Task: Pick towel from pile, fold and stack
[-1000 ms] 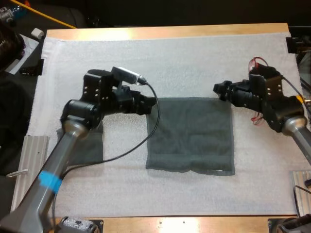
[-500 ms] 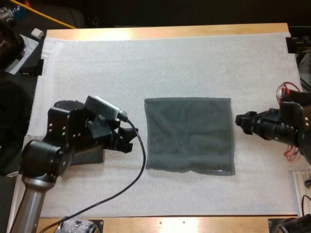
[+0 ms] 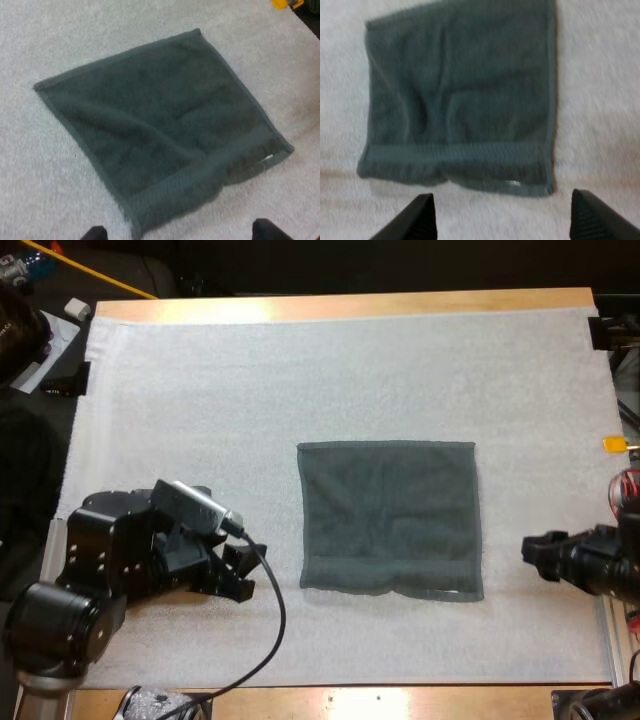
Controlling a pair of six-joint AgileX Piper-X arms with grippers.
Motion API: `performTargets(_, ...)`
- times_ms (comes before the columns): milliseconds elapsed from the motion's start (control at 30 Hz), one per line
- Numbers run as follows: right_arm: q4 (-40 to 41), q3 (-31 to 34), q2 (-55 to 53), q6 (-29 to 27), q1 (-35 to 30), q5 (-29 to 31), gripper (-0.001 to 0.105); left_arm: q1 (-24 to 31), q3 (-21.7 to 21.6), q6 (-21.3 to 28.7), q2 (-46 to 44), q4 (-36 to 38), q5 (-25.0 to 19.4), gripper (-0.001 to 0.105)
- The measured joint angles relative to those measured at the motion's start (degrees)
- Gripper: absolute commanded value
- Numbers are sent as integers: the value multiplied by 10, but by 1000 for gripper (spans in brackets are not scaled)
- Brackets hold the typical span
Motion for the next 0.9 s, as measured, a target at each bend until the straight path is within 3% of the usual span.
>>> performTargets(200, 60, 14, -45, 0, 0, 10, 56, 0, 2, -4, -27, 38, -5, 57)
performTargets(400, 82, 69, -69, 0, 1, 10, 55, 0, 37, -6, -47, 60, -11, 57)
performTargets(467, 73, 72, -69, 1, 1, 4, 55, 0, 38, -6, -47, 57, -9, 57)
performTargets(667, 40, 164, -73, 13, 1, -22, 55, 0, 76, -7, -50, 57, -9, 57)
performTargets(900, -71, 258, -50, 41, 1, -52, 55, 0, 112, -8, -50, 44, -5, 57)
